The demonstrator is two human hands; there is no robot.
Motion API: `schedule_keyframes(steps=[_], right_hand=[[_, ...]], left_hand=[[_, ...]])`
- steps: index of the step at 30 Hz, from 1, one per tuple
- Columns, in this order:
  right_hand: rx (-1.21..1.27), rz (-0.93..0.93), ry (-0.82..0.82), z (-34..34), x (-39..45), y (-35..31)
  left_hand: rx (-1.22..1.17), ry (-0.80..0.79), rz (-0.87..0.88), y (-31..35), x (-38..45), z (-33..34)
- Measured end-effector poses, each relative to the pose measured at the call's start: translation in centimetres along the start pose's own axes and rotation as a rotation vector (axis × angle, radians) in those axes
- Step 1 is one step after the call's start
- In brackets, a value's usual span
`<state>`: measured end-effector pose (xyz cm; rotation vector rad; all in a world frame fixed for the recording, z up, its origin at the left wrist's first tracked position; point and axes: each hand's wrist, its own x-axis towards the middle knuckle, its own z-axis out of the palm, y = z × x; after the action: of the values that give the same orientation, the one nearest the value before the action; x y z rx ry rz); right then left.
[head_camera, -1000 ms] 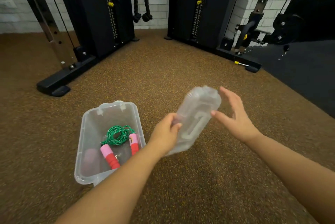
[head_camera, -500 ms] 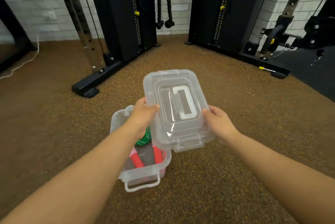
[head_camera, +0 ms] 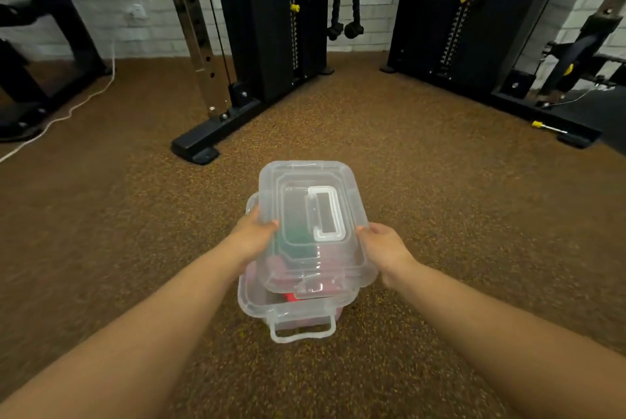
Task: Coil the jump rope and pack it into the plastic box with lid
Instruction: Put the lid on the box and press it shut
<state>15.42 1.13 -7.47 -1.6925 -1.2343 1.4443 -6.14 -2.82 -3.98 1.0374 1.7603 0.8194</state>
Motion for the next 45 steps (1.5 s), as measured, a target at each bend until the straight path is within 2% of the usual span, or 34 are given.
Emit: schedule_keyframes(steps=[9, 18, 24, 32, 40, 45], right_hand=[[0.011, 0.025, -0.065, 2.7, -1.0, 0.5], [0.085, 0.045, -0.108, 2.3, -0.7, 0.8], [0.008, 0.070, -0.127, 1.4, -0.4, 0.1], [-0.054, 0.102, -0.225, 0.5, -0.5, 0.4], [-0.027, 0.123, -0.195, -0.2, 0.0, 1.2], [-0.019, 0.112, -0.157, -2.9, -0.5, 1.7]], left_hand=[[-0.016, 0.034, -0.124, -1.5, -0.9, -1.4], [-0.067, 0.067, -0.247, -2.9, 0.3, -2.6], [-0.124, -0.041, -0.366, -2.6, -0.1, -3.5], [-0.094, -0.067, -0.381, -2.7, -0.1, -3.6], [-0.110, -0.016, -0.315, -1.9, -0.2, -2.3], [-0.107, -0.065, -0.316, -1.2, 0.2, 0.1]])
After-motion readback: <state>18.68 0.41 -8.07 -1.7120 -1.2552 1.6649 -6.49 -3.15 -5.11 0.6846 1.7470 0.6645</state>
